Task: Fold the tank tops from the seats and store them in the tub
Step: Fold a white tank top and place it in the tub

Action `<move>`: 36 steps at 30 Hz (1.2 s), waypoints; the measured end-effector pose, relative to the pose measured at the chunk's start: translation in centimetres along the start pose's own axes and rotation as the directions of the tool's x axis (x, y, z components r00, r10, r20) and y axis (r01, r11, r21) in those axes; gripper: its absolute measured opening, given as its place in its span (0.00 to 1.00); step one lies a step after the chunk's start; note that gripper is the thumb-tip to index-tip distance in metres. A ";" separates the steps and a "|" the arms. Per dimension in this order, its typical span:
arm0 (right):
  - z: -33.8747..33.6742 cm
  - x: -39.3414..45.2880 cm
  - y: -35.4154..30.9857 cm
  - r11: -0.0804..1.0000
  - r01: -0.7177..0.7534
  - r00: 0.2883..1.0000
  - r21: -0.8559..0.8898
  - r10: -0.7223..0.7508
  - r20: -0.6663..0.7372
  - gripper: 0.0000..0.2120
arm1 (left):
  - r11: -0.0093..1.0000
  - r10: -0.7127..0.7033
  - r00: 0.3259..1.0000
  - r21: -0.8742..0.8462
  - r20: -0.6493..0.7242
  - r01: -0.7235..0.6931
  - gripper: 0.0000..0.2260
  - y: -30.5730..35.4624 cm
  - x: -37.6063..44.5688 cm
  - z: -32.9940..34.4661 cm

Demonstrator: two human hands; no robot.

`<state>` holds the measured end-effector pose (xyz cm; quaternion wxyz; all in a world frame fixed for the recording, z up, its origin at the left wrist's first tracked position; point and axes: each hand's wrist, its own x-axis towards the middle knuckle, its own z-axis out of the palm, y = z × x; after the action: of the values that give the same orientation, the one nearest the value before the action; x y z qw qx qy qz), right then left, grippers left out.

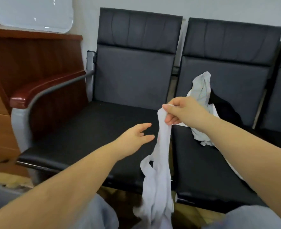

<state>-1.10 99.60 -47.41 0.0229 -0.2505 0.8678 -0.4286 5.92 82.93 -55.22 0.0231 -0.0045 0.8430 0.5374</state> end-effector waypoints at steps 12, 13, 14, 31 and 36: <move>-0.2 0.2 2.5 0.958 -0.031 0.994 0.286 0.000 0.110 0.12 | 0.997 0.069 0.997 -0.042 0.017 -0.068 0.08 1.0 1.7 -0.5; -0.3 0.1 2.6 0.950 -0.036 0.995 0.310 0.006 0.096 0.13 | 0.999 0.049 0.998 -0.011 0.027 -0.049 0.09 0.7 1.6 -0.5; -0.5 0.0 2.6 0.948 -0.033 0.997 0.316 0.010 0.074 0.13 | 0.999 0.032 0.999 0.015 0.031 -0.032 0.10 0.3 1.4 -0.4; -3.4 -2.2 5.3 0.961 -0.125 0.975 0.245 0.164 -0.149 0.17 | 0.946 -0.164 0.986 0.280 -0.015 0.161 0.18 -4.1 -0.1 -3.6; -3.5 -3.0 4.9 0.962 -0.119 0.975 0.247 0.160 -0.156 0.17 | 0.908 -0.274 0.962 0.329 0.002 0.258 0.24 -3.2 -1.2 -3.6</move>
<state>-1.42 105.98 -49.37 0.0066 -0.1454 0.8247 -0.5465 7.11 78.25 -56.56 0.1171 -0.1025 0.9108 0.3825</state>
